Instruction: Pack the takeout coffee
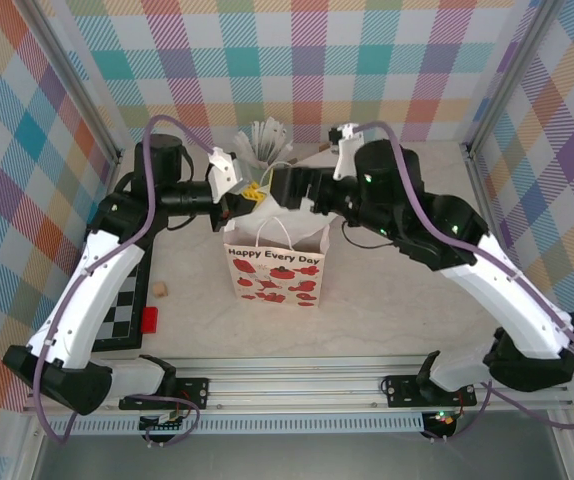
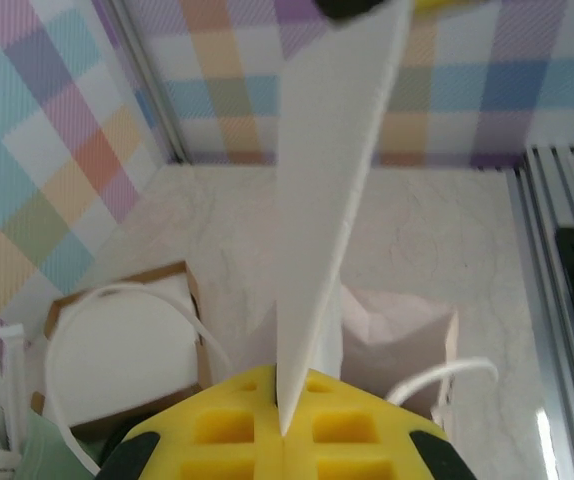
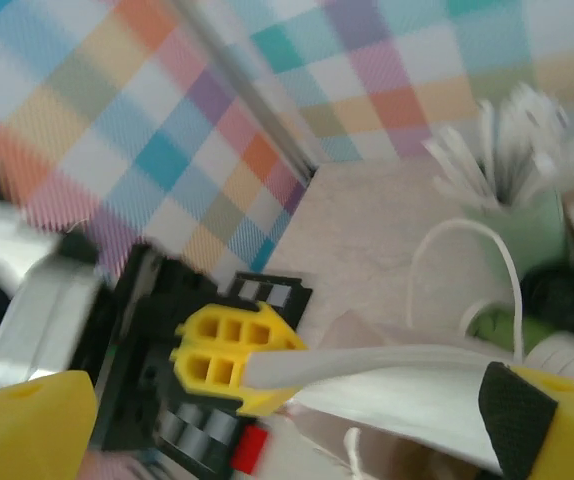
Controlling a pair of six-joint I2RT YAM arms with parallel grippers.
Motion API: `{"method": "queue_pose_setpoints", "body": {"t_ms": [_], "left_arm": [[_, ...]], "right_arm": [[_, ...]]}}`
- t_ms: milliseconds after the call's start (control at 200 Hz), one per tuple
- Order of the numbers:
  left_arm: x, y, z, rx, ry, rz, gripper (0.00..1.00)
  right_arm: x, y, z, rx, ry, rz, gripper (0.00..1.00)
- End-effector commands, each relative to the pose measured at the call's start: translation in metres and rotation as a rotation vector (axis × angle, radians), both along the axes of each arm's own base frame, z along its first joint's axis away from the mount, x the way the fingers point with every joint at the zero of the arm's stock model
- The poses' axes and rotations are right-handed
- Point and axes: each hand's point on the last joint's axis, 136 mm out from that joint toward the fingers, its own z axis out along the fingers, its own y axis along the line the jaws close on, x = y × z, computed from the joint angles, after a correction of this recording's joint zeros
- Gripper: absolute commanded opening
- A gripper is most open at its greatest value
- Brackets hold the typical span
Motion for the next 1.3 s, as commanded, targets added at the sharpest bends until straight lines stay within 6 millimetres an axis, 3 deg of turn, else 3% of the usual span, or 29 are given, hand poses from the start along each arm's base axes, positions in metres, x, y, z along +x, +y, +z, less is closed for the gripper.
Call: {"method": "queue_pose_setpoints", "body": {"t_ms": [0, 155, 275, 420, 555, 820, 875, 945, 995, 1295], "left_arm": [[-0.011, 0.004, 0.006, 0.044, -0.041, -0.066, 0.0], [-0.02, 0.01, 0.011, 0.064, -0.058, -0.125, 0.0], [-0.033, 0.013, 0.008, 0.096, -0.057, -0.225, 0.0], [-0.033, 0.014, 0.006, 0.114, -0.056, -0.263, 0.0], [-0.029, 0.012, 0.006, 0.112, -0.06, -0.27, 0.0], [-0.027, 0.013, 0.001, 0.125, -0.048, -0.264, 0.0], [-0.026, 0.013, 0.0, 0.13, -0.051, -0.26, 0.0], [-0.025, 0.014, 0.001, 0.131, -0.053, -0.258, 0.0], [-0.025, 0.014, 0.001, 0.13, -0.054, -0.254, 0.0], [-0.018, 0.015, 0.01, 0.106, -0.066, -0.235, 0.0]], "right_arm": [[-0.041, -0.008, -0.083, -0.431, -0.185, 0.372, 0.97], [-0.047, -0.005, -0.093, -0.485, -0.302, 0.483, 0.91], [-0.027, -0.013, -0.087, -0.531, -0.342, 0.411, 0.92], [-0.005, -0.044, -0.068, -0.435, -0.248, 0.366, 1.0], [0.011, -0.052, -0.073, -0.51, -0.316, 0.415, 1.0], [0.035, -0.019, -0.083, -0.489, -0.295, 0.612, 0.97], [0.037, -0.012, -0.085, -0.475, -0.278, 0.643, 0.91], [0.038, -0.007, -0.083, -0.453, -0.271, 0.661, 0.69], [0.036, -0.006, -0.081, -0.447, -0.276, 0.669, 0.59], [0.009, 0.001, -0.078, -0.346, -0.168, 0.733, 0.03]]}}
